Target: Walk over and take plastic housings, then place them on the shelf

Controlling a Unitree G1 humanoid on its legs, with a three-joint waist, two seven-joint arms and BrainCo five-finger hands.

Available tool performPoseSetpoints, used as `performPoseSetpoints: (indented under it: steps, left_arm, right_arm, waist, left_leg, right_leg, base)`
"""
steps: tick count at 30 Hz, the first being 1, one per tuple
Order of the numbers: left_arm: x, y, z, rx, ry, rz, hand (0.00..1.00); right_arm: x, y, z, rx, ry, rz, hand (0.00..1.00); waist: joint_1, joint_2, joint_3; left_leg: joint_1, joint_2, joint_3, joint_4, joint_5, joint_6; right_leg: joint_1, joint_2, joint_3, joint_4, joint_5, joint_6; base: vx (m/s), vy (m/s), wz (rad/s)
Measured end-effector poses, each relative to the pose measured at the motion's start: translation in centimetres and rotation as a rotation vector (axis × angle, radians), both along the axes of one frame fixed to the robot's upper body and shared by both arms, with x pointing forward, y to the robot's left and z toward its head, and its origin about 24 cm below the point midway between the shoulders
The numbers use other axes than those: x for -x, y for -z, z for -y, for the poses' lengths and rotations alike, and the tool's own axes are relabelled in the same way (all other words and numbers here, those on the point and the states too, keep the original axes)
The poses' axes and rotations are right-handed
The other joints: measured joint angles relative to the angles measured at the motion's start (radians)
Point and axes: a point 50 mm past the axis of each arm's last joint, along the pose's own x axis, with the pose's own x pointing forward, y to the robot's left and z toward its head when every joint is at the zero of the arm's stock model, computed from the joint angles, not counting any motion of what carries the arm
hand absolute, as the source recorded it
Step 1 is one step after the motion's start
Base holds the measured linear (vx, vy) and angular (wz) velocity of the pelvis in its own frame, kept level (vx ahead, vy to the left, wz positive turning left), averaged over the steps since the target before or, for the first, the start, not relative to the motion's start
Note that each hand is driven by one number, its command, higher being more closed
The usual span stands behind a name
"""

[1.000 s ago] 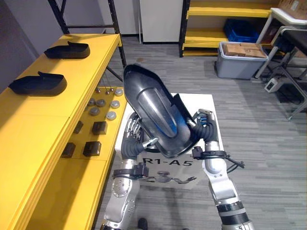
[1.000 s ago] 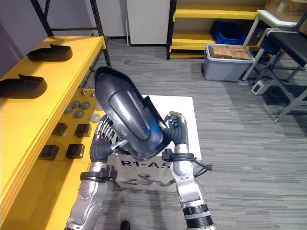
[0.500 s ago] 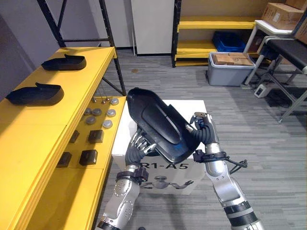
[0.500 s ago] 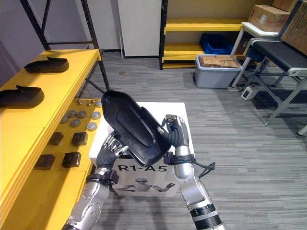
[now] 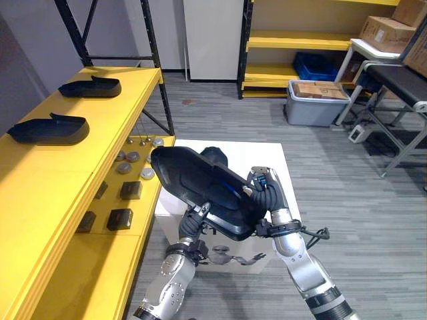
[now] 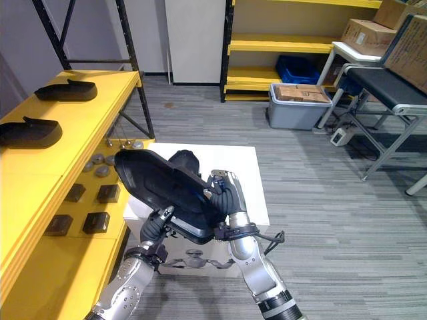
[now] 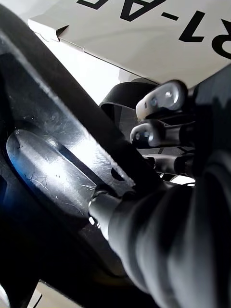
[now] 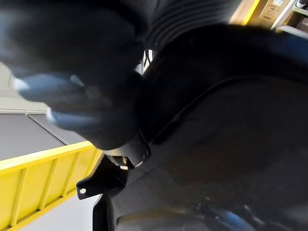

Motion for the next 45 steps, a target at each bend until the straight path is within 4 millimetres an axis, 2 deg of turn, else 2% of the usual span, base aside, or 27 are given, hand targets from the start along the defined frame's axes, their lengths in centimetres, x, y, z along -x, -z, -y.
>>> performPoseSetpoints:
  steps: [1, 2, 9, 13, 15, 19, 22, 23, 24, 27, 28, 30, 31, 34, 37, 38, 39, 41, 42, 45]
  left_arm:
    - [0.0, 0.0, 0.0, 0.000, 0.000, 0.000, 1.00]
    - [0.0, 0.0, 0.0, -0.001, -0.002, -0.001, 1.00]
    - [-0.2, -0.3, -0.1, -0.067, -0.004, 0.039, 1.00]
    - [-0.8, -1.8, -0.8, -0.187, -0.043, 0.140, 1.00]
    - [-1.0, -2.7, -0.9, -0.213, -0.053, 0.191, 1.00]
    - [-1.3, -4.6, -1.1, -0.216, -0.090, 0.285, 1.00]
    - [-1.4, -5.0, -2.1, -0.234, -0.126, 0.310, 1.00]
    - [-1.2, -4.7, -2.9, -0.252, -0.155, 0.298, 1.00]
    - [-0.8, -4.3, -3.8, -0.278, -0.187, 0.278, 1.00]
    - [0.3, -3.1, -5.9, -0.329, -0.262, 0.217, 1.00]
    - [0.4, -3.0, -6.2, -0.338, -0.270, 0.210, 1.00]
    - [1.0, -2.8, -6.8, -0.369, -0.287, 0.201, 1.00]
    - [1.1, -2.8, -6.9, -0.374, -0.290, 0.199, 1.00]
    - [1.9, -2.8, -7.3, -0.392, -0.302, 0.200, 1.00]
    - [2.7, -2.9, -7.4, -0.398, -0.307, 0.203, 1.00]
    - [3.0, -2.9, -7.5, -0.399, -0.313, 0.199, 1.00]
    - [3.2, -2.8, -7.6, -0.403, -0.315, 0.196, 1.00]
    - [3.6, -2.7, -7.7, -0.394, -0.330, 0.184, 1.00]
    - [3.7, -2.7, -7.7, -0.391, -0.332, 0.182, 1.00]
    - [3.7, -2.9, -7.3, -0.380, -0.318, 0.195, 1.00]
  right_arm:
    - [0.1, 0.0, 0.0, -0.001, 0.000, 0.000, 1.00]
    - [0.2, 0.2, 0.0, -0.005, -0.001, -0.002, 0.00]
    - [0.4, 0.9, -0.1, -0.044, -0.028, -0.055, 0.00]
    - [0.5, 1.2, 0.7, -0.159, -0.035, -0.115, 0.00]
    - [0.4, 0.6, 1.4, -0.199, -0.044, -0.104, 0.00]
    - [0.5, -2.3, 3.2, -0.326, -0.076, -0.014, 0.00]
    - [0.8, -4.4, 7.3, -0.453, 0.017, 0.104, 0.00]
    - [1.1, -5.0, 9.5, -0.504, 0.085, 0.156, 0.00]
    - [1.5, -5.4, 11.6, -0.552, 0.150, 0.198, 0.00]
    - [2.7, -5.5, 15.3, -0.635, 0.289, 0.271, 0.00]
    - [3.0, -5.3, 16.0, -0.646, 0.321, 0.277, 0.00]
    - [3.9, -3.3, 18.3, -0.648, 0.457, 0.230, 0.00]
    - [4.1, -2.4, 18.8, -0.650, 0.492, 0.201, 0.00]
    - [5.4, 2.6, 20.7, -0.647, 0.665, 0.003, 0.00]
    - [7.7, 7.8, 21.8, -0.627, 0.797, -0.236, 0.00]
    - [8.7, 9.8, 21.9, -0.618, 0.833, -0.335, 0.00]
    - [9.2, 10.7, 21.9, -0.615, 0.849, -0.381, 0.00]
    - [11.6, 14.5, 21.4, -0.633, 0.895, -0.575, 0.00]
    - [12.2, 15.4, 21.2, -0.643, 0.903, -0.622, 0.00]
    - [15.8, 20.2, 18.4, -0.702, 0.911, -0.892, 0.00]
  waist:
    - [0.000, 0.000, 0.000]
    - [0.000, 0.000, 0.000]
    - [0.001, -0.001, 0.000]
    - [-0.001, -0.001, 0.000]
    - [0.000, -0.002, 0.000]
    - [0.001, -0.003, 0.001]
    - [0.000, -0.003, 0.001]
    - [-0.004, -0.003, 0.001]
    - [-0.010, -0.003, 0.001]
    - [-0.027, -0.003, 0.001]
    - [-0.027, -0.003, 0.001]
    - [-0.030, -0.003, 0.001]
    - [-0.030, -0.003, 0.001]
    - [-0.033, -0.002, 0.001]
    - [-0.032, 0.000, 0.002]
    - [-0.032, 0.001, 0.002]
    - [-0.032, 0.002, 0.002]
    - [-0.032, 0.004, 0.003]
    - [-0.032, 0.004, 0.004]
    - [-0.022, 0.007, 0.006]
  left_leg:
    - [0.000, 0.000, 0.000, 0.000, 0.000, 0.000]
    - [0.000, 0.000, 0.000, 0.000, 0.000, 0.000]
    - [0.002, 0.000, 0.001, -0.002, 0.000, 0.000]
    - [0.020, 0.000, 0.003, -0.016, 0.004, -0.003]
    - [0.019, 0.000, 0.002, -0.017, 0.006, -0.003]
    - [0.019, 0.000, 0.001, -0.017, 0.006, -0.003]
    - [0.019, 0.000, 0.001, -0.017, 0.005, -0.003]
    - [0.019, 0.000, 0.001, -0.017, 0.005, -0.003]
    - [0.018, 0.000, 0.002, -0.017, 0.005, -0.003]
    - [0.016, 0.000, 0.003, -0.017, 0.005, -0.003]
    - [0.016, 0.000, 0.003, -0.017, 0.005, -0.003]
    - [0.016, 0.000, 0.003, -0.017, 0.005, -0.003]
    - [0.015, 0.000, 0.003, -0.017, 0.005, -0.003]
    - [0.014, 0.000, 0.002, -0.018, 0.005, -0.003]
    - [0.009, 0.000, 0.000, -0.018, 0.005, -0.003]
    - [0.006, 0.000, -0.001, -0.018, 0.005, -0.003]
    - [0.005, 0.000, -0.001, -0.017, 0.005, -0.003]
    - [0.008, 0.000, -0.008, -0.017, 0.005, -0.003]
    - [0.010, -0.001, -0.010, -0.018, 0.005, -0.003]
    - [0.020, 0.001, -0.028, -0.018, 0.005, -0.003]
  right_leg:
    - [0.000, 0.000, 0.000, 0.000, 0.000, 0.000]
    - [0.000, 0.000, 0.000, 0.000, 0.000, 0.000]
    - [0.000, 0.001, 0.000, 0.000, 0.000, 0.000]
    - [0.004, 0.002, 0.000, 0.000, 0.000, 0.000]
    - [0.003, 0.001, -0.001, 0.000, 0.000, 0.000]
    - [0.004, 0.001, -0.001, 0.001, 0.000, 0.000]
    - [0.003, 0.001, -0.001, 0.000, 0.000, 0.001]
    - [0.003, 0.001, -0.001, 0.000, -0.001, 0.001]
    - [0.002, 0.001, -0.001, -0.001, -0.001, 0.001]
    - [0.000, 0.002, 0.000, -0.002, -0.001, 0.001]
    - [0.000, 0.001, 0.000, -0.002, -0.001, 0.001]
    - [0.000, 0.001, 0.000, -0.002, -0.001, 0.001]
    - [0.000, 0.001, 0.000, -0.002, -0.001, 0.001]
    - [-0.001, 0.001, 0.000, -0.003, -0.001, 0.002]
    - [-0.003, 0.001, -0.002, -0.003, -0.001, 0.002]
    - [0.000, 0.001, -0.003, -0.003, -0.001, 0.002]
    - [0.000, 0.000, -0.003, -0.003, -0.001, 0.003]
    - [0.006, -0.001, -0.010, -0.003, -0.002, 0.004]
    - [0.010, -0.001, -0.011, -0.003, -0.002, 0.004]
    - [0.033, -0.004, -0.034, -0.003, -0.006, 0.008]
  base:
    - [0.00, 0.000, 0.00]
    - [0.00, 0.000, 0.00]
    - [0.00, 0.000, 0.00]
    - [0.00, 0.000, 0.00]
    - [0.00, 0.000, 0.00]
    - [0.00, 0.000, 0.00]
    - [0.00, 0.000, 0.00]
    - [0.00, 0.000, 0.00]
    - [0.00, 0.000, 0.00]
    - [0.00, 0.000, 0.00]
    - [0.00, 0.000, 0.00]
    - [0.00, 0.000, 0.00]
    - [0.00, 0.000, 0.00]
    - [0.00, 0.000, 0.00]
    - [0.00, 0.000, 0.00]
    - [0.00, 0.000, 0.00]
    - [0.00, 0.000, 0.00]
    - [0.00, 0.000, 0.07]
    - [0.00, 0.000, 0.11]
    - [-0.02, -0.008, 0.18]
